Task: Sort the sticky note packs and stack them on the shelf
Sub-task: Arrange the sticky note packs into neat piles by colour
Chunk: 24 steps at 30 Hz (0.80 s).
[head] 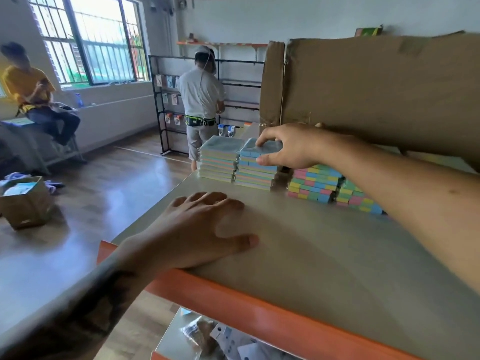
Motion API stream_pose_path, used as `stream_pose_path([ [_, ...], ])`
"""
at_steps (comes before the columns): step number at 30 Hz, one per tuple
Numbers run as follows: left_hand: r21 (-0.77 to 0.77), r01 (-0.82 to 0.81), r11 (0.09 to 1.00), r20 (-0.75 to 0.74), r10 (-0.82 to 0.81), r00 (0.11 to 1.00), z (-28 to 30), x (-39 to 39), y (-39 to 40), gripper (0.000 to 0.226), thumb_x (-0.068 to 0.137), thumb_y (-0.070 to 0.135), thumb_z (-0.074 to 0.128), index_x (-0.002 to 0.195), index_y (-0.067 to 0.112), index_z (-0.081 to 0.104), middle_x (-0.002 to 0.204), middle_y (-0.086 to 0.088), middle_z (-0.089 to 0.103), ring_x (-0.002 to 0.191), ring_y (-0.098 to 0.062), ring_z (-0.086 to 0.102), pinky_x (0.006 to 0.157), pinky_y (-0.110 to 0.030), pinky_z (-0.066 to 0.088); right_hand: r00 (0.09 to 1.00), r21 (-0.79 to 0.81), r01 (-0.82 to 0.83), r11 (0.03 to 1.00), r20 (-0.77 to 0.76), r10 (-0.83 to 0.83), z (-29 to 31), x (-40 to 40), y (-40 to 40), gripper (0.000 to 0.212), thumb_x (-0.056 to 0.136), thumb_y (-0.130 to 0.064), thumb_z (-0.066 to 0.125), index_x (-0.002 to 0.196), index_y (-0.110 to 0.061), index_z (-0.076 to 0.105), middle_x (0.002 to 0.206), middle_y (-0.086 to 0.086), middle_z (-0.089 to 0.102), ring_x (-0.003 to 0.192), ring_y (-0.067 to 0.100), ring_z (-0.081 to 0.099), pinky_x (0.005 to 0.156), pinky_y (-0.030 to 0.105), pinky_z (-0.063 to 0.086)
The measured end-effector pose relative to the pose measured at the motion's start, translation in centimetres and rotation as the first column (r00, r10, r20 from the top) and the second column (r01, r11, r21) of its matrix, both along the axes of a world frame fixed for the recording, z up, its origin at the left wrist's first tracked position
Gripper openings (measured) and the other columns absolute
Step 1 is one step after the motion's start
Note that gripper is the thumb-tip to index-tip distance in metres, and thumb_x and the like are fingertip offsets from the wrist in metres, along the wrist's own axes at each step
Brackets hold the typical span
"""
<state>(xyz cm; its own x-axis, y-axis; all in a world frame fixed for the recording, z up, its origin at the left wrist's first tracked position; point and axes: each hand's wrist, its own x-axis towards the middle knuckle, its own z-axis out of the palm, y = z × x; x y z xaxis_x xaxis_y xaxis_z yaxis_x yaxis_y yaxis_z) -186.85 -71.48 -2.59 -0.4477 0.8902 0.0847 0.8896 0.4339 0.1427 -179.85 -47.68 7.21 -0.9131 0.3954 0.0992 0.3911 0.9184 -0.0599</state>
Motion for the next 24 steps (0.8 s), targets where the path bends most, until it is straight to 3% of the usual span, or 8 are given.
stream_pose_path([
  [2,-0.003,-0.010,1.000,0.005,0.010,1.000,-0.1,-0.1,0.1,0.090,0.066,0.101,0.022,0.145,0.057,0.030,0.155,0.027,0.030,0.145,-0.007,0.027,0.117,-0.038,0.025,1.000,0.033,0.004,0.999,0.008,-0.005,-0.1,0.3,-0.1,0.056,0.090,-0.073,0.057,0.141,-0.053,0.046,0.158,-0.005,0.043,0.146,0.029,0.036,0.119,0.062,0.014],
  [5,-0.011,-0.037,0.999,0.013,0.037,0.999,0.0,0.2,0.2,0.096,0.062,0.104,0.019,0.145,0.058,0.030,0.156,0.027,0.032,0.145,-0.008,0.029,0.117,-0.039,0.026,0.996,0.074,-0.028,0.997,-0.083,0.034,-0.2,2.3,-0.7,0.059,0.091,-0.073,0.053,0.145,-0.053,0.041,0.153,-0.004,0.044,0.143,0.028,0.036,0.116,0.059,0.020],
  [11,0.067,-0.068,0.995,0.012,0.067,0.998,0.8,4.4,1.9,0.098,0.063,0.105,0.020,0.144,0.054,0.038,0.152,0.022,0.045,0.138,-0.012,0.044,0.112,-0.041,0.035,0.974,0.143,-0.102,0.984,-0.186,0.128,-1.4,12.9,-1.5,0.044,0.093,-0.064,0.057,0.134,-0.048,0.056,0.150,-0.011,0.048,0.138,0.022,0.041,0.111,0.047,0.028],
  [18,0.145,0.053,0.988,0.079,-0.065,0.995,1.4,19.4,9.8,0.084,0.067,0.096,0.033,0.139,0.055,0.044,0.149,0.022,0.047,0.133,-0.012,0.049,0.106,-0.037,0.039,0.968,0.114,-0.044,0.992,-0.242,0.071,-3.1,29.9,2.0,0.036,0.097,-0.051,0.060,0.132,-0.043,0.060,0.152,-0.010,0.045,0.142,0.018,0.036,0.115,0.044,0.025],
  [24,0.074,0.209,0.975,0.077,-0.215,0.974,1.2,32.0,17.2,0.079,0.072,0.091,0.039,0.142,0.053,0.044,0.150,0.021,0.046,0.136,-0.012,0.044,0.112,-0.038,0.033,0.970,0.032,0.095,0.995,-0.228,-0.085,-4.6,46.1,8.7,0.032,0.092,-0.051,0.065,0.121,-0.040,0.065,0.140,-0.017,0.055,0.135,0.011,0.047,0.114,0.041,0.033],
])
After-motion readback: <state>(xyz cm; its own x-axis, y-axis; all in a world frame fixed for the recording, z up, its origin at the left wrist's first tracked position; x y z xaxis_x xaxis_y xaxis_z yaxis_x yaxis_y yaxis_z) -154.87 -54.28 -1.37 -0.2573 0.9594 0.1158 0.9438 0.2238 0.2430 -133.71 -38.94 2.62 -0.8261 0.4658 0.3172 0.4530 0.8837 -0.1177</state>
